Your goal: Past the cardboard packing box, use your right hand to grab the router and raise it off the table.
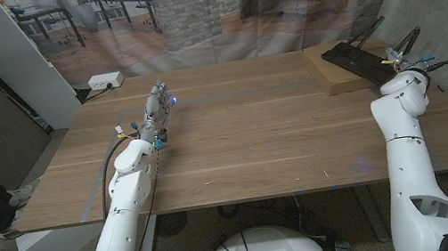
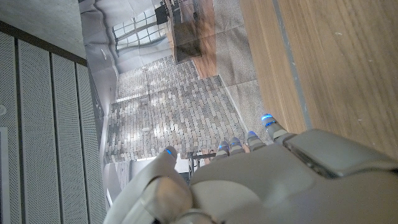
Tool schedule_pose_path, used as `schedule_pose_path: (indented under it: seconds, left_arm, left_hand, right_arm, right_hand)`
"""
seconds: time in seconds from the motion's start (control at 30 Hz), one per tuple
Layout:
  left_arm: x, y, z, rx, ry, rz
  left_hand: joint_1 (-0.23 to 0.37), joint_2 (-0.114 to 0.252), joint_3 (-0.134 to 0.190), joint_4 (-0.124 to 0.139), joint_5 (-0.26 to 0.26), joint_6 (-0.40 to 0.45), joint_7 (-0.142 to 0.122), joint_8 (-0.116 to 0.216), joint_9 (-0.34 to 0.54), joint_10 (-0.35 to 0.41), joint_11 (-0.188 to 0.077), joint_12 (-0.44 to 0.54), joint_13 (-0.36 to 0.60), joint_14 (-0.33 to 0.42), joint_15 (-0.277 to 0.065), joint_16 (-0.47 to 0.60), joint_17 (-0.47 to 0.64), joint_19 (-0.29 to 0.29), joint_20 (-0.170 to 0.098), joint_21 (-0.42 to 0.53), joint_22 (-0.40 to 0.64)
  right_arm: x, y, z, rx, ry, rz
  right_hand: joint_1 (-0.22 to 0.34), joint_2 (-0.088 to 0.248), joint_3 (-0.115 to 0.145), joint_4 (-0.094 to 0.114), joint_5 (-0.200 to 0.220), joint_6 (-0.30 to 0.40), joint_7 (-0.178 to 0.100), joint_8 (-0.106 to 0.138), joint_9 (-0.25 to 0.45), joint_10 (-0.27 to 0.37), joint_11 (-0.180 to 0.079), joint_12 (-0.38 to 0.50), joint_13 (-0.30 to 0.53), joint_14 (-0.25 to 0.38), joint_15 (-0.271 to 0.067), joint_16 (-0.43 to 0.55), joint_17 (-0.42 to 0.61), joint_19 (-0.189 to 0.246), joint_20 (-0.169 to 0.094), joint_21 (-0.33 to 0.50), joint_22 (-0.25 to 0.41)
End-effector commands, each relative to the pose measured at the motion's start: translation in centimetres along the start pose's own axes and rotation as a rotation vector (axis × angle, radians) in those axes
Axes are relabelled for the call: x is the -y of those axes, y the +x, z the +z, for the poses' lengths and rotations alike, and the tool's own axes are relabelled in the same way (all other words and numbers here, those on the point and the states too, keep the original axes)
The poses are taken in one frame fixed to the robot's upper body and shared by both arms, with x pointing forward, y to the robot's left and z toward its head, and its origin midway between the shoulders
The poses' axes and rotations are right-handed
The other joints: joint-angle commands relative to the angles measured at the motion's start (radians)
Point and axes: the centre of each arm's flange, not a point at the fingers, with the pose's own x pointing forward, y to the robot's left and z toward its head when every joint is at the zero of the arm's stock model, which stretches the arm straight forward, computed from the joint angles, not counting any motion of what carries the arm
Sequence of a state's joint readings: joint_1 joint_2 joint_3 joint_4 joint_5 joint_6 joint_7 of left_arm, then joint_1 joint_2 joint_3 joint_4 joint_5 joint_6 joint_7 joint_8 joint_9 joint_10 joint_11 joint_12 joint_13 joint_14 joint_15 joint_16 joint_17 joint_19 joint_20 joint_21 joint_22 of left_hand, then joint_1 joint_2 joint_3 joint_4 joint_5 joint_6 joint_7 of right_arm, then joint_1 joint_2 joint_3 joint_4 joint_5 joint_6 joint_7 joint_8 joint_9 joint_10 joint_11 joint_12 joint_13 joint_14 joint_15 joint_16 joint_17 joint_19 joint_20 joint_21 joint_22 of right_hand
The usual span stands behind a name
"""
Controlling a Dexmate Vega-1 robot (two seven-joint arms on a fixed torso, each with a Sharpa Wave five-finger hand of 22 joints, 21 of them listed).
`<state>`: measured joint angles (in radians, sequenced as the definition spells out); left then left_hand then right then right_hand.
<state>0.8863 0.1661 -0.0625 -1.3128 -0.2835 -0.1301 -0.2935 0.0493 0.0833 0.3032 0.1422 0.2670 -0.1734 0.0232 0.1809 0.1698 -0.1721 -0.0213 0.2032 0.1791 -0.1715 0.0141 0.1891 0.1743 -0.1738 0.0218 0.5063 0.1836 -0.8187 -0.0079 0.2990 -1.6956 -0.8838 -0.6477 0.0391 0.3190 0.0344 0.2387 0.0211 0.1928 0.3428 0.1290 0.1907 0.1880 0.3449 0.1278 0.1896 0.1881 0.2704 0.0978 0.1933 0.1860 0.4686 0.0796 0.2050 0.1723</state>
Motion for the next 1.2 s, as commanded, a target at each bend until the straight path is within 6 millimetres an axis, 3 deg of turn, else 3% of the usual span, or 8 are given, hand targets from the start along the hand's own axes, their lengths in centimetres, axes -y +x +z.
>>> schedule_pose_path:
  seconds: [0.03, 0.43, 0.67, 0.83, 1.03, 1.2]
  left_arm:
    - [0.05, 0.18, 0.04, 0.001, 0.001, 0.002]
    - [0.05, 0.24, 0.14, 0.002, 0.002, 0.002]
    - [-0.05, 0.26, 0.22, 0.004, 0.005, 0.002]
    - [-0.08, 0.25, 0.21, 0.004, 0.003, 0.003]
    - [-0.13, 0.28, 0.13, 0.002, 0.002, 0.003]
    - [-0.14, 0.40, 0.14, 0.004, 0.000, 0.004]
  left_hand:
    - [0.006, 0.023, -0.002, 0.001, 0.004, -0.022, 0.005, 0.000, 0.002, -0.018, 0.007, -0.001, 0.004, -0.118, 0.001, -0.004, 0.002, -0.093, 0.006, -0.004, 0.004]
    - [0.006, 0.024, -0.003, 0.001, 0.004, -0.023, 0.005, 0.000, 0.002, -0.019, 0.007, -0.001, 0.004, -0.118, 0.001, -0.004, 0.002, -0.093, 0.006, -0.006, 0.005]
    - [0.006, 0.024, -0.003, 0.001, 0.004, -0.023, 0.005, 0.000, 0.002, -0.018, 0.007, -0.001, 0.004, -0.118, 0.001, -0.004, 0.002, -0.092, 0.007, -0.007, 0.005]
    - [0.007, 0.024, -0.003, 0.001, 0.004, -0.023, 0.005, 0.000, 0.002, -0.019, 0.008, -0.001, 0.004, -0.118, 0.001, -0.004, 0.002, -0.092, 0.008, -0.008, 0.005]
    - [0.007, 0.024, -0.004, 0.001, 0.004, -0.023, 0.004, 0.000, 0.002, -0.019, 0.007, -0.002, 0.004, -0.118, 0.001, -0.004, 0.002, -0.092, 0.008, -0.009, 0.005]
    - [0.007, 0.024, -0.004, 0.001, 0.004, -0.023, 0.005, 0.000, 0.002, -0.019, 0.008, -0.002, 0.004, -0.119, 0.002, -0.004, 0.002, -0.092, 0.008, -0.010, 0.005]
  right_arm:
    - [0.22, 0.55, -0.15, -0.050, 0.022, 0.018]
    - [0.18, 0.71, -0.35, -0.078, 0.040, 0.039]
    - [0.18, 0.90, -0.32, -0.093, 0.055, 0.068]
    - [0.20, 1.00, -0.32, -0.099, 0.069, 0.079]
    - [0.22, 1.05, -0.34, -0.111, 0.076, 0.087]
    - [0.25, 1.16, -0.32, -0.120, 0.089, 0.099]
  right_hand:
    - [-0.009, 0.000, -0.006, -0.002, 0.007, 0.006, 0.011, 0.005, 0.002, 0.011, 0.015, 0.008, 0.002, 0.027, 0.006, 0.014, 0.001, 0.022, 0.008, 0.010, 0.001]
    - [-0.022, -0.010, -0.017, -0.001, 0.010, 0.037, 0.032, 0.016, 0.003, 0.045, 0.037, 0.017, 0.003, 0.088, 0.013, 0.029, 0.002, 0.071, 0.024, 0.019, 0.001]
    - [-0.033, -0.011, -0.024, 0.001, 0.013, 0.067, 0.045, 0.023, 0.004, 0.082, 0.049, 0.025, 0.005, 0.136, 0.021, 0.038, 0.004, 0.122, 0.032, 0.029, 0.002]
    - [-0.037, -0.007, -0.027, 0.000, 0.017, 0.067, 0.054, 0.016, 0.003, 0.116, 0.062, 0.029, 0.008, 0.193, 0.026, 0.047, 0.006, 0.212, 0.025, 0.050, 0.004]
    - [-0.038, 0.001, -0.027, 0.000, 0.018, 0.076, 0.068, 0.016, 0.003, 0.155, 0.070, 0.039, 0.012, 0.245, 0.033, 0.059, 0.010, 0.251, 0.007, 0.057, 0.006]
    - [-0.045, 0.009, -0.029, 0.003, 0.018, 0.105, 0.073, 0.021, 0.003, 0.197, 0.075, 0.054, 0.018, 0.296, 0.037, 0.074, 0.019, 0.284, 0.012, 0.064, 0.009]
